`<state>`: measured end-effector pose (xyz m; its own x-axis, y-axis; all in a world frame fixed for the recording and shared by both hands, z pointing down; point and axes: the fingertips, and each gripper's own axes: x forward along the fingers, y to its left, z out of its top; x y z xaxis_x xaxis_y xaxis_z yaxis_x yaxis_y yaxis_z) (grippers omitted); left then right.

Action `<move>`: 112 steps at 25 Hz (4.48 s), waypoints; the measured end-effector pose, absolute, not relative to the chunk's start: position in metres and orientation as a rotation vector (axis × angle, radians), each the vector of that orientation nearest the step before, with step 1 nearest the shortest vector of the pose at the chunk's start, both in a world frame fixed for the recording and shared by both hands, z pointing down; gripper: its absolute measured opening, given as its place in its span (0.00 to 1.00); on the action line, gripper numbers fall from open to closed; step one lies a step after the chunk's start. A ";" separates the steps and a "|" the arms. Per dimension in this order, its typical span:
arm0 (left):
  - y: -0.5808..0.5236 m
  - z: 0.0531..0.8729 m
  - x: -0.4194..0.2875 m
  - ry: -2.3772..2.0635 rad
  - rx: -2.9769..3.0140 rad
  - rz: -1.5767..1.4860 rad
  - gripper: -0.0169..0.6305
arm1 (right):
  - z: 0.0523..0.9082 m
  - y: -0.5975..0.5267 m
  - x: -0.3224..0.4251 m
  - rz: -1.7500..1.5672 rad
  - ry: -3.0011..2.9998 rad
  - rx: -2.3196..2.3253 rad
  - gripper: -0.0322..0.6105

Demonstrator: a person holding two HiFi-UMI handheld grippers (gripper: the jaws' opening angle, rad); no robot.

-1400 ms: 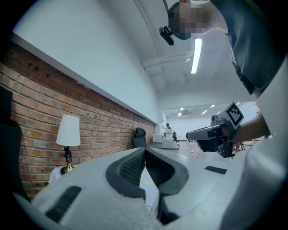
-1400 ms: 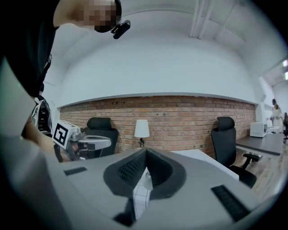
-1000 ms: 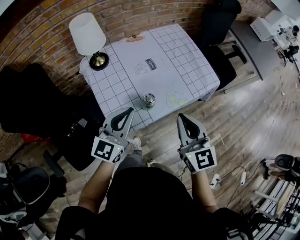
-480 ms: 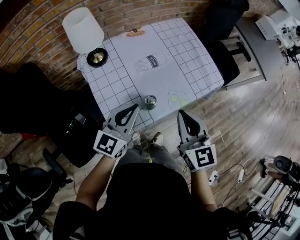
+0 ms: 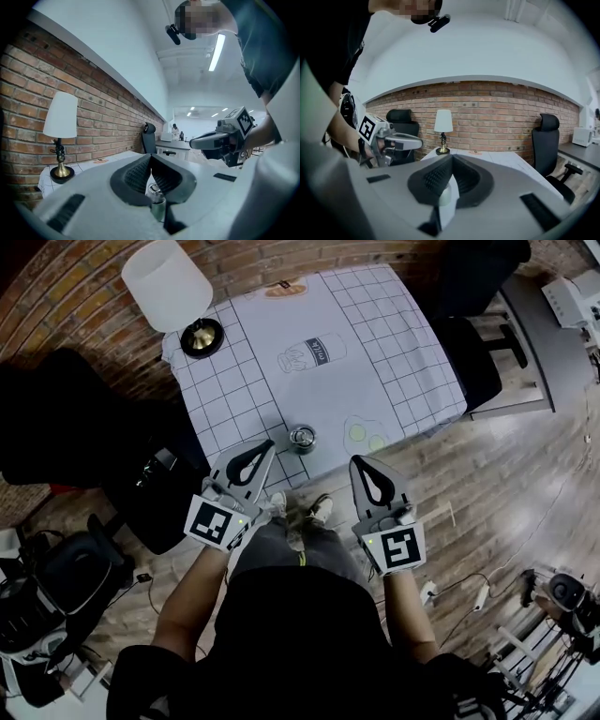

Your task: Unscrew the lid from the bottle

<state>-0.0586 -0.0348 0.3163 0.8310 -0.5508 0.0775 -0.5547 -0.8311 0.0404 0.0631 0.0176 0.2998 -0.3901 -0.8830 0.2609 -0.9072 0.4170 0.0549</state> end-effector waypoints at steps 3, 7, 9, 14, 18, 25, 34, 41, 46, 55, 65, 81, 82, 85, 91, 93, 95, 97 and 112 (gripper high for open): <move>-0.038 0.322 -0.052 -0.894 2.947 0.108 0.06 | 0.312 0.015 0.062 0.136 -2.446 1.504 0.07; -0.040 0.328 -0.043 -0.883 2.931 0.139 0.06 | 0.327 0.011 0.059 0.161 -2.479 1.440 0.07; -0.041 0.335 -0.039 -0.850 2.915 0.148 0.06 | 0.337 0.007 0.057 0.169 -2.497 1.408 0.09; -0.039 0.360 -0.035 -0.765 2.886 0.170 0.13 | 0.369 -0.003 0.044 0.215 -2.536 1.287 0.24; -0.033 0.382 -0.030 -0.668 2.916 0.226 0.26 | 0.397 -0.009 0.031 0.247 -2.579 1.191 0.37; -0.036 0.399 -0.020 -0.580 2.939 0.177 0.39 | 0.432 -0.015 0.021 0.251 -2.620 1.111 0.47; -0.041 0.413 -0.003 -0.482 3.000 0.189 0.48 | 0.454 -0.029 0.008 0.230 -2.674 1.043 0.55; -0.039 0.416 0.009 -0.396 3.042 0.190 0.48 | 0.465 -0.037 -0.004 0.227 -2.703 1.000 0.59; -0.037 0.417 0.018 -0.314 3.067 0.199 0.51 | 0.470 -0.042 -0.013 0.203 -2.715 0.951 0.59; -0.040 0.421 0.027 -0.137 3.077 0.183 0.53 | 0.478 -0.047 -0.018 0.201 -2.713 0.899 0.59; -0.037 0.419 0.034 0.037 3.086 0.168 0.45 | 0.482 -0.050 -0.020 0.219 -2.723 0.891 0.59; -0.053 0.421 0.029 -0.729 2.965 0.161 0.45 | 0.483 -0.050 -0.018 0.231 -2.719 0.927 0.59; -0.053 0.421 0.028 -0.801 2.958 0.165 0.45 | 0.483 -0.049 -0.019 0.231 -2.720 0.928 0.59; -0.055 0.420 0.027 -0.911 2.954 0.174 0.45 | 0.482 -0.050 -0.020 0.230 -2.725 0.927 0.59; -0.053 0.422 0.028 -0.835 2.959 0.174 0.44 | 0.483 -0.050 -0.019 0.233 -2.726 0.938 0.59; -0.051 0.424 0.030 -0.756 2.941 0.156 0.47 | 0.483 -0.050 -0.019 0.236 -2.724 0.939 0.59; -0.049 0.426 0.029 -0.677 2.925 0.133 0.55 | 0.484 -0.050 -0.019 0.243 -2.720 0.938 0.59; -0.047 0.427 0.026 -0.575 2.933 0.133 0.57 | 0.484 -0.050 -0.019 0.245 -2.719 0.937 0.59; -0.029 0.417 0.040 0.268 3.102 0.194 0.50 | 0.483 -0.050 -0.020 0.245 -2.720 0.941 0.59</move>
<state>0.0403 -0.0291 0.4168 0.9775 0.1725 0.1216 0.1698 -0.9849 0.0325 -0.0197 -0.0499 0.4834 -0.7595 -0.5823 0.2900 -0.6247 0.7772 -0.0757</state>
